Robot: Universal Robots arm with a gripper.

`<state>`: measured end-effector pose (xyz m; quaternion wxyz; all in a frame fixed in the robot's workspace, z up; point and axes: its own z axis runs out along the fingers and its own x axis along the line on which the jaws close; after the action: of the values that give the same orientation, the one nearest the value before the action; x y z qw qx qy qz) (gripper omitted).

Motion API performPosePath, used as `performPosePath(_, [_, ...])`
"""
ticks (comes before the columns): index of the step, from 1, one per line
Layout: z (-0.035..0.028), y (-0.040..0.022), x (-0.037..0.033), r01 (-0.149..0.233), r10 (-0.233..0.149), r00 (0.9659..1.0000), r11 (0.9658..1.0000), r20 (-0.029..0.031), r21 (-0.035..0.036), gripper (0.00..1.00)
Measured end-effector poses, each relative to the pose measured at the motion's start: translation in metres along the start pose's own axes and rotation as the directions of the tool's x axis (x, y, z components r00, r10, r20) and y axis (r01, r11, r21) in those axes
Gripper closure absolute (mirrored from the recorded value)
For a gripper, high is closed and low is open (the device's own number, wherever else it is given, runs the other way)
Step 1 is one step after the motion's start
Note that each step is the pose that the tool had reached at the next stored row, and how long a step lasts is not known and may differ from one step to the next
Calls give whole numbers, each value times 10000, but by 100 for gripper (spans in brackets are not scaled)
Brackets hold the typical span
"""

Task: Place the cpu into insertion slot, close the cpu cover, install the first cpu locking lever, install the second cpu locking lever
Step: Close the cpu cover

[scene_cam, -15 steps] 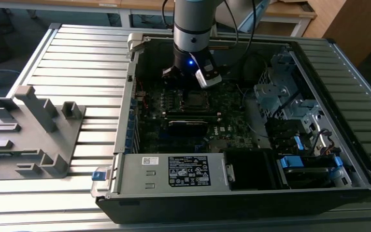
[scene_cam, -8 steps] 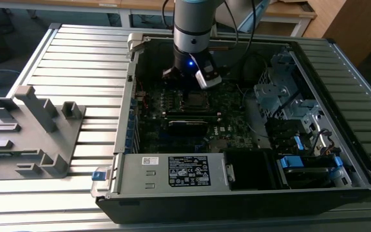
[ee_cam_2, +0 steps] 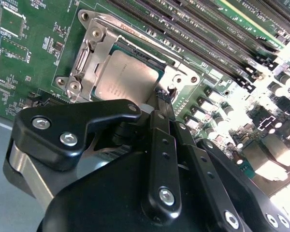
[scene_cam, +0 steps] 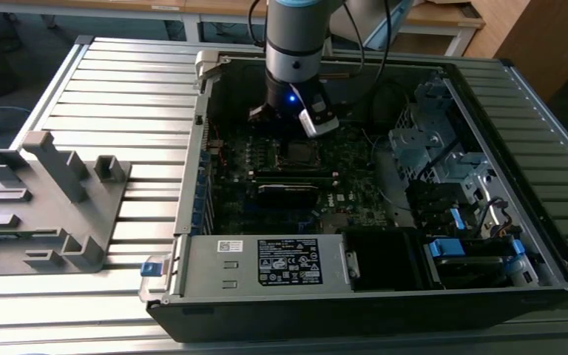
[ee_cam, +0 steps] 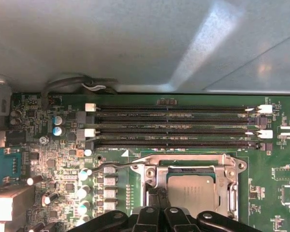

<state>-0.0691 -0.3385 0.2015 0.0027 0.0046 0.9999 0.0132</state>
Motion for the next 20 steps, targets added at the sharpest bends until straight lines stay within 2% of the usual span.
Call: performPosePath(20, [31,-2,1,1,-1,10000,10000,2,18,90])
